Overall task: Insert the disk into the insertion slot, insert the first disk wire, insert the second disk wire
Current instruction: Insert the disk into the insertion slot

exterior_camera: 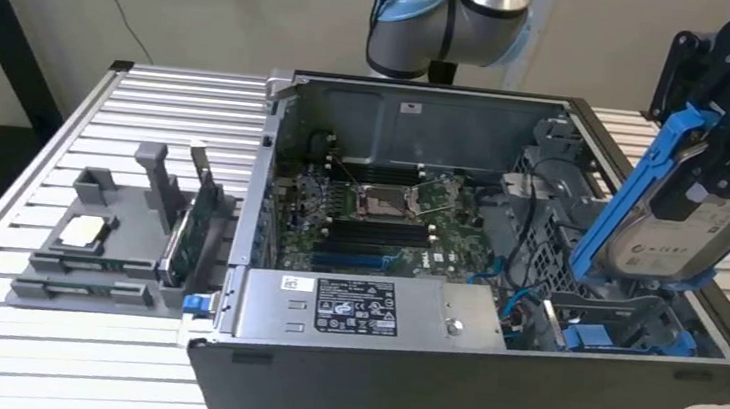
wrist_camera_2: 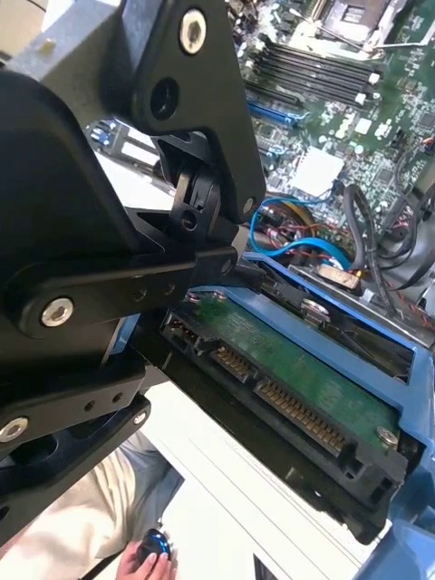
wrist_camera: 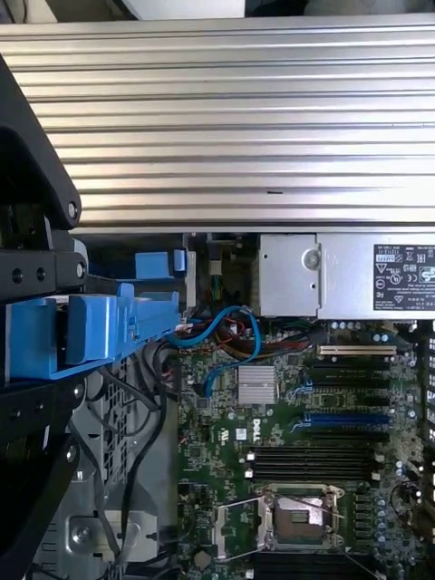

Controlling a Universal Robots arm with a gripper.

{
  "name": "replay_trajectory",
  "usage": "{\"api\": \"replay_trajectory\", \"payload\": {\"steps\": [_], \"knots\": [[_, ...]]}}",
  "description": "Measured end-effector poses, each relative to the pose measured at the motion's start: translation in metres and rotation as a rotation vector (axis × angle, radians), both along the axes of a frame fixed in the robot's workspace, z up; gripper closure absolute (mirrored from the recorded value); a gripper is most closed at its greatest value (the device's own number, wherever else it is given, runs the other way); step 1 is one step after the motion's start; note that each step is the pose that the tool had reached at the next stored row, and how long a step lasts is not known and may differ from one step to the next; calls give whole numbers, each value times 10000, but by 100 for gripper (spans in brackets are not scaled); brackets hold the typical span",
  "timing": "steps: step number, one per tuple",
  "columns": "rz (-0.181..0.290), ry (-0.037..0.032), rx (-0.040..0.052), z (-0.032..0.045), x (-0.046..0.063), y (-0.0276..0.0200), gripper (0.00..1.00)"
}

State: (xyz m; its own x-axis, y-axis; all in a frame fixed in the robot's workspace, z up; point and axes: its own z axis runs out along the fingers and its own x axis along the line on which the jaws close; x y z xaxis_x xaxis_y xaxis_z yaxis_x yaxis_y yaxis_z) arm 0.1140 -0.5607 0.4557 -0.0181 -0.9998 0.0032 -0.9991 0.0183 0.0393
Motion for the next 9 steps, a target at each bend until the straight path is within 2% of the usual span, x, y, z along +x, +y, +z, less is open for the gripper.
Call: {"api": "replay_trajectory", "payload": {"steps": [9], "knots": [[1, 0, -2, -32, 6, -43, 67]]}}
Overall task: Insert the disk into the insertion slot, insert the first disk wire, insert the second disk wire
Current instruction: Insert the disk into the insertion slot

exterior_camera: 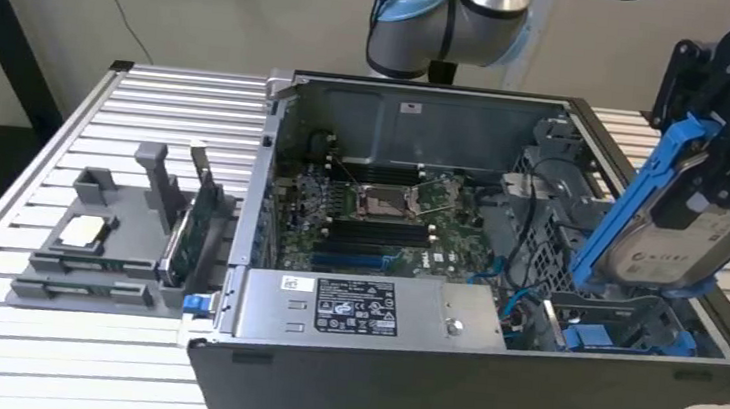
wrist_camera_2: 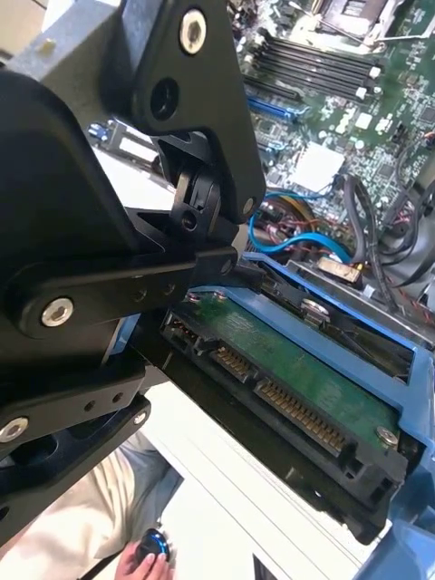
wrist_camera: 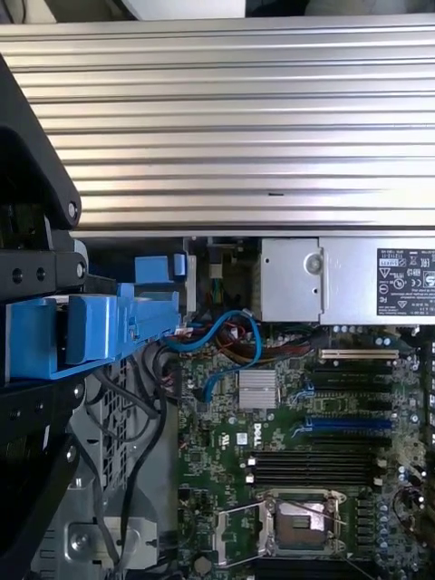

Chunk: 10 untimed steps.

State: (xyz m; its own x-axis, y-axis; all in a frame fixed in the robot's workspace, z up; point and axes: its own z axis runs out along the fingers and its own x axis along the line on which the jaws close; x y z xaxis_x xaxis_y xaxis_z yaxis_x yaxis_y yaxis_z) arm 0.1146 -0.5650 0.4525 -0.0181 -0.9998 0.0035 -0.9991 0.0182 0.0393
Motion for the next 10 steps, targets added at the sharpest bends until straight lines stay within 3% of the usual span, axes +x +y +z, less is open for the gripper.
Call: {"api": "replay_trajectory", "payload": {"steps": [7, 10], "knots": [[-3, 3, 2, 12, 0, -70, 67], [-6, 3, 2, 11, 0, -130, 67]]}}
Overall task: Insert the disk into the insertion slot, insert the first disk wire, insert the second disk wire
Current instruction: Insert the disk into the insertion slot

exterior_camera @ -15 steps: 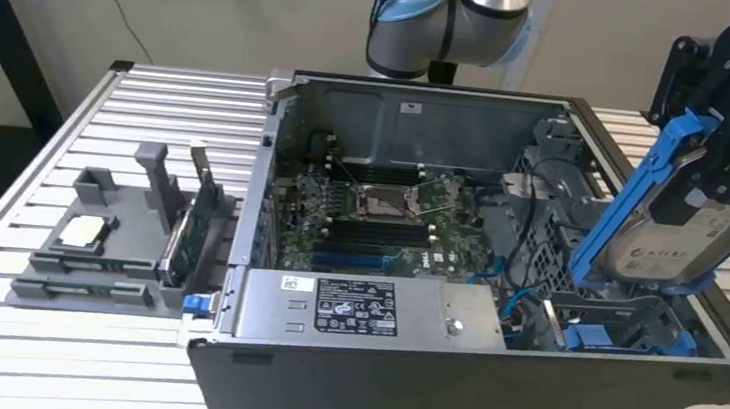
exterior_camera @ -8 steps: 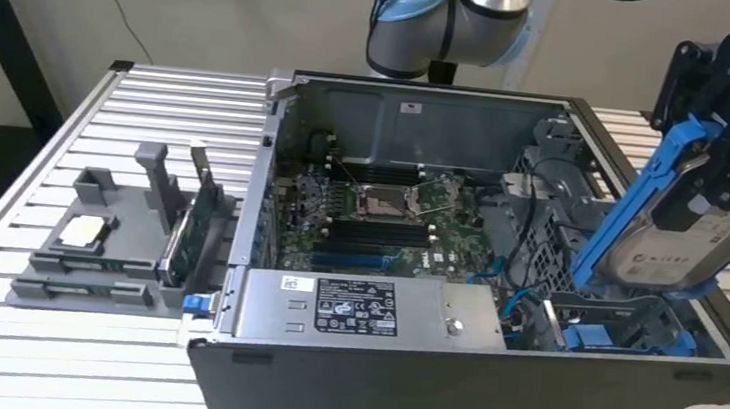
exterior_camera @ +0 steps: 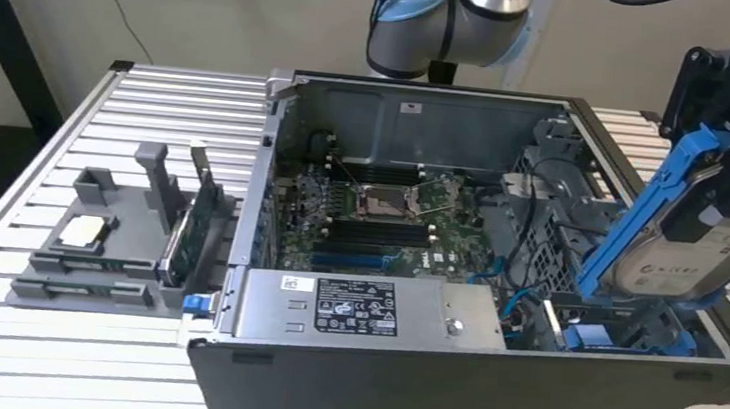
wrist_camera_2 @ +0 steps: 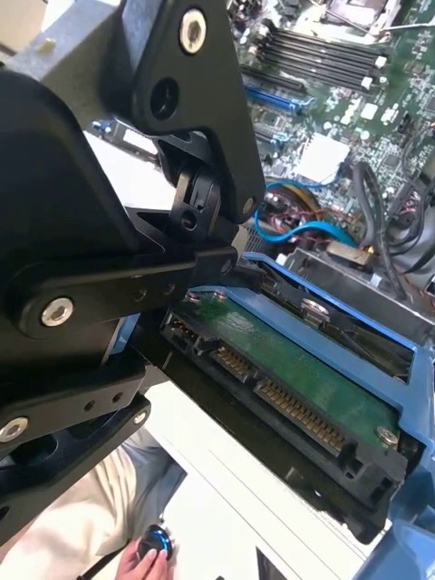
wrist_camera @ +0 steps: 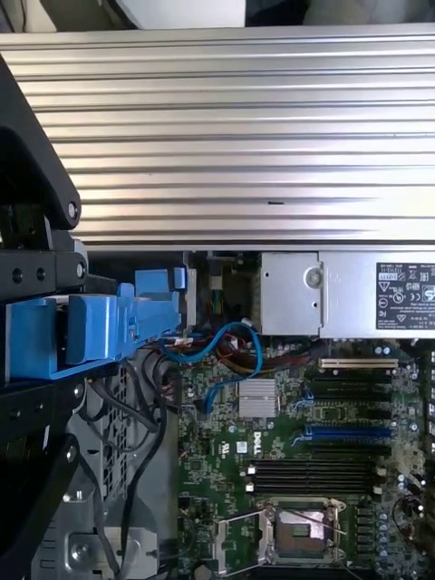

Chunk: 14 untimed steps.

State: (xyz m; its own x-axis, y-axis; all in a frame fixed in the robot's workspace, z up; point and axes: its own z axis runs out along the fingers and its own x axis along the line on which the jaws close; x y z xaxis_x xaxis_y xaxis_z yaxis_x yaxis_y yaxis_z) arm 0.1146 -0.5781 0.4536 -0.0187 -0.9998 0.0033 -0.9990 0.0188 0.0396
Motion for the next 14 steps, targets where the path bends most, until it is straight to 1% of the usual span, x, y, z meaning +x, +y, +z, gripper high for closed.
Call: {"api": "replay_trajectory", "payload": {"steps": [2, 4, 8, 14], "knots": [[-1, 0, -1, -2, 0, -34, 67], [-3, 0, -2, -8, 0, -48, 67], [-2, 0, 0, -24, 0, -64, 67], [-3, 0, -1, -46, 0, -74, 67]]}}
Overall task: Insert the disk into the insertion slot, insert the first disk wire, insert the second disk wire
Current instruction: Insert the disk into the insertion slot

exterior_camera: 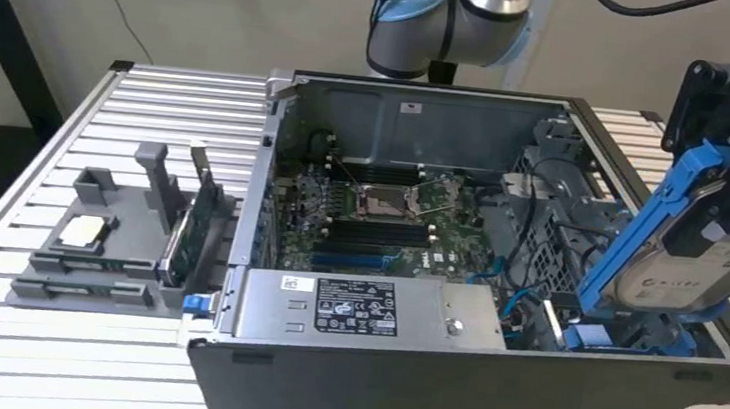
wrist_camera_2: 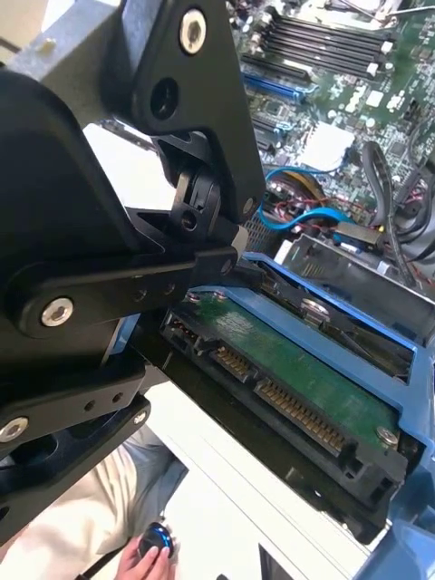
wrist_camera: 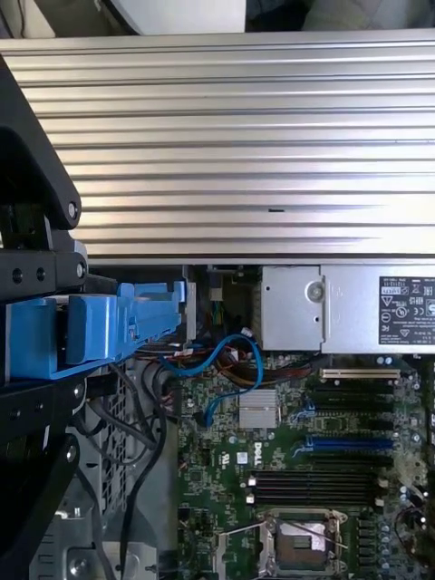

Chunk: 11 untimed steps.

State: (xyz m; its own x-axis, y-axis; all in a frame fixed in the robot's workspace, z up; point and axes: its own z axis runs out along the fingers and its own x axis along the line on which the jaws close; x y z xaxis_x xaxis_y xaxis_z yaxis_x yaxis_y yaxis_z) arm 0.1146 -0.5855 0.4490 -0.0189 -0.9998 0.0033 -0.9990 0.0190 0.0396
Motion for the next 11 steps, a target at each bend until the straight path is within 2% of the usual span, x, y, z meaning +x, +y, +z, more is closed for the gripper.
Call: {"api": "replay_trajectory", "payload": {"steps": [11], "knots": [[0, 0, 0, -24, 0, -1, 67]]}}
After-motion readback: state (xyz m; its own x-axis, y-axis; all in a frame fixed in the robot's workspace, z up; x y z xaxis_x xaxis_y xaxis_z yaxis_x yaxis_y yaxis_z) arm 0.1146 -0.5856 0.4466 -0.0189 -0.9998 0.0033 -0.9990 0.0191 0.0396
